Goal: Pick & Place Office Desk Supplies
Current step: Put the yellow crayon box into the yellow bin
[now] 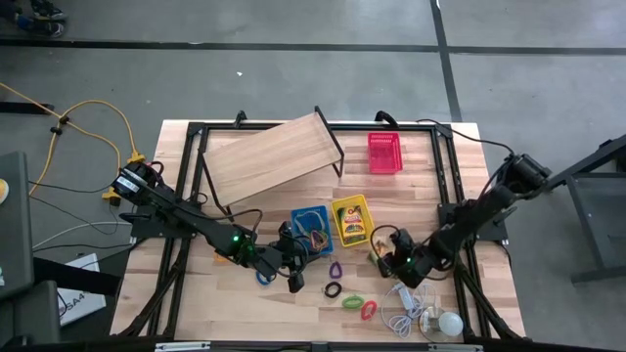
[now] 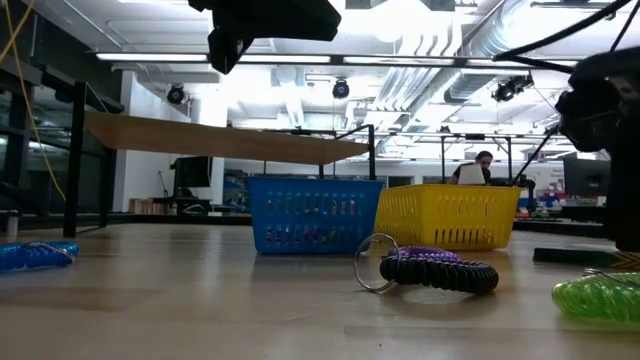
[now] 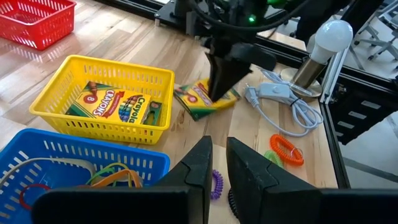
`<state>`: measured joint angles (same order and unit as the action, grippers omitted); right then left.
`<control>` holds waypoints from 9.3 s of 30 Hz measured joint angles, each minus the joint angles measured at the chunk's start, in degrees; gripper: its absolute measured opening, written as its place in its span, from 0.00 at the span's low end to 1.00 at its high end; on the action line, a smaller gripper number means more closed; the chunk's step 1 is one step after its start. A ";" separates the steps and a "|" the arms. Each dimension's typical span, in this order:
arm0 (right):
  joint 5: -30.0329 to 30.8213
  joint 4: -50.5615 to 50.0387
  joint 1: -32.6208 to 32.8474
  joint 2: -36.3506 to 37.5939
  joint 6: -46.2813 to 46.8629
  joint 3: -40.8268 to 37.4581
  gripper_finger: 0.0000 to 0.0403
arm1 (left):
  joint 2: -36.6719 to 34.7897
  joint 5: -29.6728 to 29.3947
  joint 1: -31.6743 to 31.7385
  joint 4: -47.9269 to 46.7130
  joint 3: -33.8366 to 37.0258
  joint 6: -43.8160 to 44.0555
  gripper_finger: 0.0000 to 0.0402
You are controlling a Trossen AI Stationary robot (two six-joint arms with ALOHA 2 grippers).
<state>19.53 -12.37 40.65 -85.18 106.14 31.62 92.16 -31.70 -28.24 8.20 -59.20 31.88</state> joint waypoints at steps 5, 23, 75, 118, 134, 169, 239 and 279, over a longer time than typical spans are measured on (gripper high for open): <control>-0.10 8.82 0.72 -3.15 -2.33 -0.02 0.20 | 0.00 -0.02 -0.01 0.01 0.00 0.00 0.11; -0.11 15.98 -4.01 -11.00 -18.14 7.52 0.20 | 0.00 0.00 -0.01 0.01 0.00 -0.01 0.11; 3.00 -6.28 0.98 7.87 -35.14 8.13 0.20 | 0.00 0.09 -0.01 0.65 0.04 0.02 0.11; 3.46 4.49 3.60 1.02 -43.35 8.13 0.20 | 5.92 31.61 10.44 6.66 0.00 -11.29 0.11; 2.36 4.40 3.60 1.02 -44.75 8.13 0.20 | 17.42 27.20 7.39 -11.82 -19.83 -12.53 0.11; 3.72 11.83 3.86 -7.18 -53.59 8.09 0.20 | 21.88 20.96 6.57 -13.69 -24.90 -21.01 0.11; 0.11 17.93 4.72 -12.53 -45.55 8.20 0.20 | 21.84 20.94 6.75 -13.76 -24.85 -20.31 0.11; -1.82 17.67 5.63 -13.69 -40.59 8.13 0.20 | 26.62 33.10 11.80 -13.35 -24.81 4.46 0.11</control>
<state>17.72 5.30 46.28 -98.87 65.56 39.75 118.78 1.40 -16.44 -5.16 -84.01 36.34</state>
